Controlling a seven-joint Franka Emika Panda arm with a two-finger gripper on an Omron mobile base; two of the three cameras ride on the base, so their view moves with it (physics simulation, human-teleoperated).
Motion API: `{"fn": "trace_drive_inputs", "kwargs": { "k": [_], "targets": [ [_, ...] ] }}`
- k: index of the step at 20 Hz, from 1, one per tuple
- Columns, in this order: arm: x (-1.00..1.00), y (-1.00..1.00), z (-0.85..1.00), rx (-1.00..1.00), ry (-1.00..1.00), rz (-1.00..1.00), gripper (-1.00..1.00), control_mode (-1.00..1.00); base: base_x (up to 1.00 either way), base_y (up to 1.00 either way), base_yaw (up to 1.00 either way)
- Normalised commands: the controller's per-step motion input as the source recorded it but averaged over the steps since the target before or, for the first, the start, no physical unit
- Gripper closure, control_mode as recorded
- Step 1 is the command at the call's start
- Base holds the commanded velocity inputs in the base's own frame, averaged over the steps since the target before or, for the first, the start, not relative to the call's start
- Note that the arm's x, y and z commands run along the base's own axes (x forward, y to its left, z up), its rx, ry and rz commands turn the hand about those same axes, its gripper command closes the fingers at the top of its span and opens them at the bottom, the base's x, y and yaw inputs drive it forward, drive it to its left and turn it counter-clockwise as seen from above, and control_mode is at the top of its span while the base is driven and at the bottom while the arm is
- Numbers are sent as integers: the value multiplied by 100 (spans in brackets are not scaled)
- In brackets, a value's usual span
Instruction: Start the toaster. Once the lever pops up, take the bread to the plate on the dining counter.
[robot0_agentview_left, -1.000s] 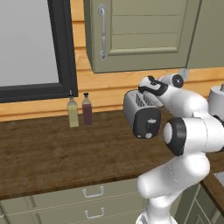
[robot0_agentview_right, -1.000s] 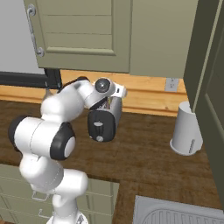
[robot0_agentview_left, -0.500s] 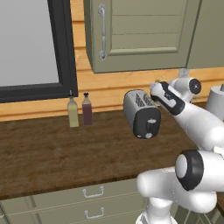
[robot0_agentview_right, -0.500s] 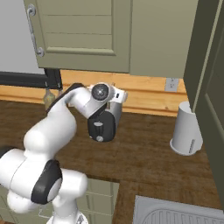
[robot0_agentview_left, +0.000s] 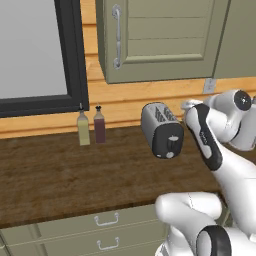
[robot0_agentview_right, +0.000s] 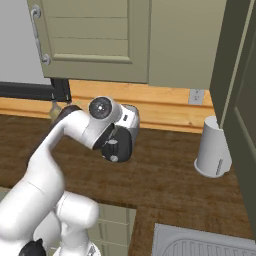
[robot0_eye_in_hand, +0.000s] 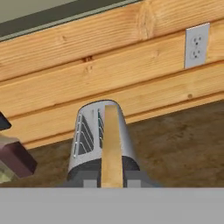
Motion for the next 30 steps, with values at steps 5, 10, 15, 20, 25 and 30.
{"fn": "trace_drive_inputs", "kwargs": {
  "k": [5, 10, 15, 20, 25, 30],
  "targets": [
    [-90, 29, 6, 0, 12, 0, 100, -100, 0, 0, 0],
    [-56, 59, 0, 0, 10, 0, 100, -100, 0, 0, 0],
    [-26, 65, 0, -4, 9, 0, 100, -100, 0, 0, 0],
    [-5, 73, 0, -16, 2, 0, 100, -100, 0, 0, 0],
    [-18, 15, 0, -6, 0, 0, 100, -100, 0, 0, 0],
    [-11, 1, 0, 0, 0, 0, 100, 100, -51, 16, 0]
  ]
}}
